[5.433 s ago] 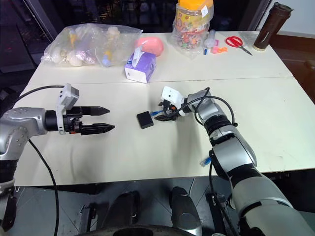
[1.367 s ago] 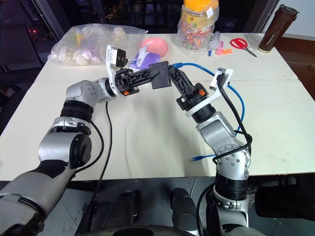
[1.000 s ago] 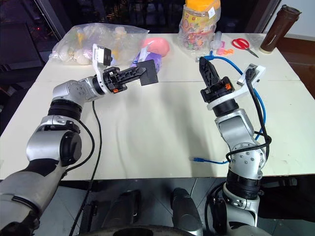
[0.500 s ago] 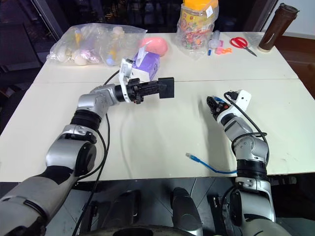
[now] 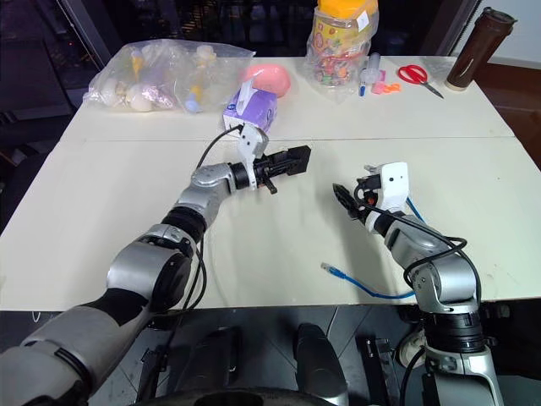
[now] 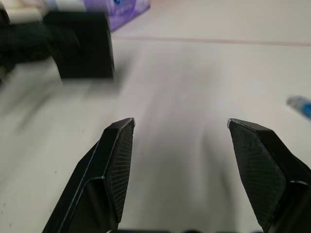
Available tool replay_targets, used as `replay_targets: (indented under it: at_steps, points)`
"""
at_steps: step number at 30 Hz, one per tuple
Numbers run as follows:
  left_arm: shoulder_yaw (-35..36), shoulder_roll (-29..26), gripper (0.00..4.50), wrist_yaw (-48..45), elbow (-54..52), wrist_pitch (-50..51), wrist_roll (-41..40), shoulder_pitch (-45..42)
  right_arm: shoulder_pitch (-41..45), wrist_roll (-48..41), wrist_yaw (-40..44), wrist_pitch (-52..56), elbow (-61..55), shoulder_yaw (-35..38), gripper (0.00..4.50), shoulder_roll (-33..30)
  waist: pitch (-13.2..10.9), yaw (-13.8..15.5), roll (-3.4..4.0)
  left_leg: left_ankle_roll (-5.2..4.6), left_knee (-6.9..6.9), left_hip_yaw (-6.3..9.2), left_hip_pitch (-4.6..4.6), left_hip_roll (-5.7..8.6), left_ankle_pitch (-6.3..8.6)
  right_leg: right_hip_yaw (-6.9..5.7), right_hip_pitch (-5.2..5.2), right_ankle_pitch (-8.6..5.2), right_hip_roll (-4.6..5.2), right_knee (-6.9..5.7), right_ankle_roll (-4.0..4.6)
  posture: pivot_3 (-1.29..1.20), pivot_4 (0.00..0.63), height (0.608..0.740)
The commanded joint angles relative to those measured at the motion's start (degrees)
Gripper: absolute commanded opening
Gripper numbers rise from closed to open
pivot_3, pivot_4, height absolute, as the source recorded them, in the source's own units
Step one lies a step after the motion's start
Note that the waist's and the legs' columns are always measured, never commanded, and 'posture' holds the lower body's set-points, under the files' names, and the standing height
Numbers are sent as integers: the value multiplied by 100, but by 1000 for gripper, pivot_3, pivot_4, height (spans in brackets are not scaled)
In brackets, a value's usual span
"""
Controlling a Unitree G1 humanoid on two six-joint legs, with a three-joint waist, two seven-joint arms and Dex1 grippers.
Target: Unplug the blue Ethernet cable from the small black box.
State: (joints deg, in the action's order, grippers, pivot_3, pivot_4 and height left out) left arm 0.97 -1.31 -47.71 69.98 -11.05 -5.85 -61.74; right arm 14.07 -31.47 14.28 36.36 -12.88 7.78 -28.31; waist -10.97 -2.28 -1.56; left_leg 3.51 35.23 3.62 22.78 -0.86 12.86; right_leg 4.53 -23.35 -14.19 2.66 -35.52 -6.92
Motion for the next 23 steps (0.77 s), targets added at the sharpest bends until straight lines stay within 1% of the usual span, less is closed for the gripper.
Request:
replay_targets:
  at_steps: [1,6,7,10,13,15,17,18,19,21,23]
  points:
    - [-22,170,2298,268,182,-120,177,-166,42,66,30,-82,-216,192,3223,48,0,7,0,0,0,0,2,0,0,-1,-1,0,0,2,-1,0,150,739]
    - [70,100,4369,8,170,-151,175,-214,-7,150,133,-141,-143,364,3223,21,0,0,0,-1,0,0,4,0,0,-1,-1,2,0,4,-2,0,150,739]
    - [74,69,4481,-24,159,-156,177,-211,-15,166,146,-142,-142,382,3223,25,0,-4,0,-1,0,0,2,0,0,-1,-1,2,0,3,-2,0,150,739]
    - [115,-97,4481,-247,63,-72,113,-209,-69,181,183,-130,-214,436,3223,42,0,-8,0,0,0,0,0,0,0,-1,0,2,-1,0,-2,0,150,739]
    - [225,-378,4481,-620,-195,167,-56,-159,-205,83,361,-132,-450,510,3223,-8,0,-8,0,-1,-1,0,1,0,0,-1,-1,2,-1,1,-2,0,150,739]
    - [233,-577,4481,-941,-523,415,-146,-38,-347,-58,579,-102,-706,582,3223,-93,0,-12,0,-1,-3,1,2,0,0,-1,-2,2,-1,1,-2,0,150,739]
    - [232,-765,4481,-1251,-1082,833,-303,187,-534,-207,775,13,-981,671,3223,-217,1,-12,2,-1,-4,1,2,-1,0,-1,-2,2,-1,1,-2,0,150,739]
    - [220,-847,4481,-1328,-1407,1083,-373,317,-617,-277,857,76,-1093,710,3223,-282,1,-11,2,0,-5,1,1,-1,0,-1,-2,2,0,1,-2,0,150,739]
    - [235,-966,4481,-1411,-1975,1599,-542,553,-755,-370,963,164,-1267,767,3223,-393,2,-11,3,0,-4,2,1,-1,0,-2,0,2,0,1,-2,0,150,739]
    - [151,-1322,4481,-1505,-3517,2568,-791,1299,-1053,-446,1145,291,-1563,915,3223,-650,2,-23,4,0,-5,2,0,-2,0,-1,1,2,1,0,-2,0,150,739]
    - [128,-1615,4481,-1316,-4843,3386,-969,1979,-1220,-394,1192,355,-1663,1026,3223,-847,2,-38,4,-1,-6,1,-3,-6,1,1,1,2,1,-4,-1,0,150,739]
